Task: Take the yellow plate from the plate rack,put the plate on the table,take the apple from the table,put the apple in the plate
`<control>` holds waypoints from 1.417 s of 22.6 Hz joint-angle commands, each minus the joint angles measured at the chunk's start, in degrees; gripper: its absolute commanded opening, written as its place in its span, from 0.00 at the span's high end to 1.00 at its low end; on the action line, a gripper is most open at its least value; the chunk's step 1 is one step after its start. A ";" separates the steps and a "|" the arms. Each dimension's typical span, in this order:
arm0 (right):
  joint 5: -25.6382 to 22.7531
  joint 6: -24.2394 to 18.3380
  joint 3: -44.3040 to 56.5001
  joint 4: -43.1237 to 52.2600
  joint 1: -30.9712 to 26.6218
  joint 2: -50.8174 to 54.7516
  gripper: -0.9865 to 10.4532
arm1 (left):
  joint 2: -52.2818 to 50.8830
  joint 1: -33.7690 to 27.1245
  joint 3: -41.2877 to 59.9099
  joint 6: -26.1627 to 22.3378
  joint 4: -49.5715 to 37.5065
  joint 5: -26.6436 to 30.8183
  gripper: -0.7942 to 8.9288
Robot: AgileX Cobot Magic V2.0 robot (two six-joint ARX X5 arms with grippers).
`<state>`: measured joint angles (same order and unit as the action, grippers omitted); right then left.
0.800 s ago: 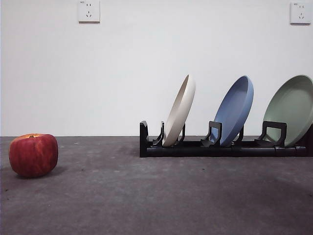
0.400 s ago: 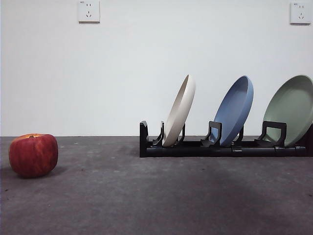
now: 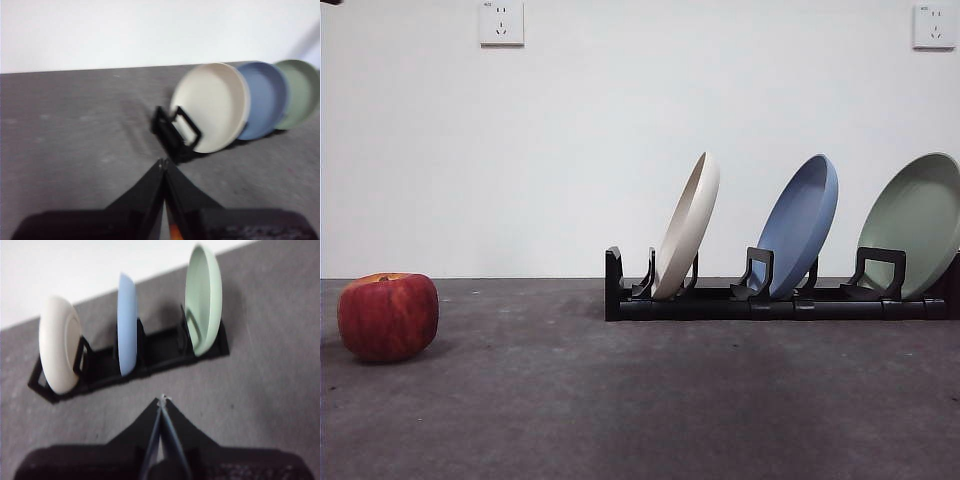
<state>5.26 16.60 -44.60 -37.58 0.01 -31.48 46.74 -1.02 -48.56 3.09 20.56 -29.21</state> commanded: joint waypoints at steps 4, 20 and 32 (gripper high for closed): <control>9.75 -3.23 -2.71 -2.10 0.00 -5.38 0.92 | 7.13 -0.07 -5.20 0.33 3.32 -5.70 0.92; 22.93 -6.54 -7.43 -7.48 0.04 -17.14 0.91 | 50.60 12.04 -46.14 0.37 16.46 -14.25 0.92; 23.34 -6.60 -7.41 -7.50 0.04 -17.16 0.91 | 73.35 23.28 -63.58 2.67 16.61 -8.76 0.26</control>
<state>28.38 10.66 -51.88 -45.23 0.01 -48.69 119.42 22.06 -112.12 5.61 37.67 -38.04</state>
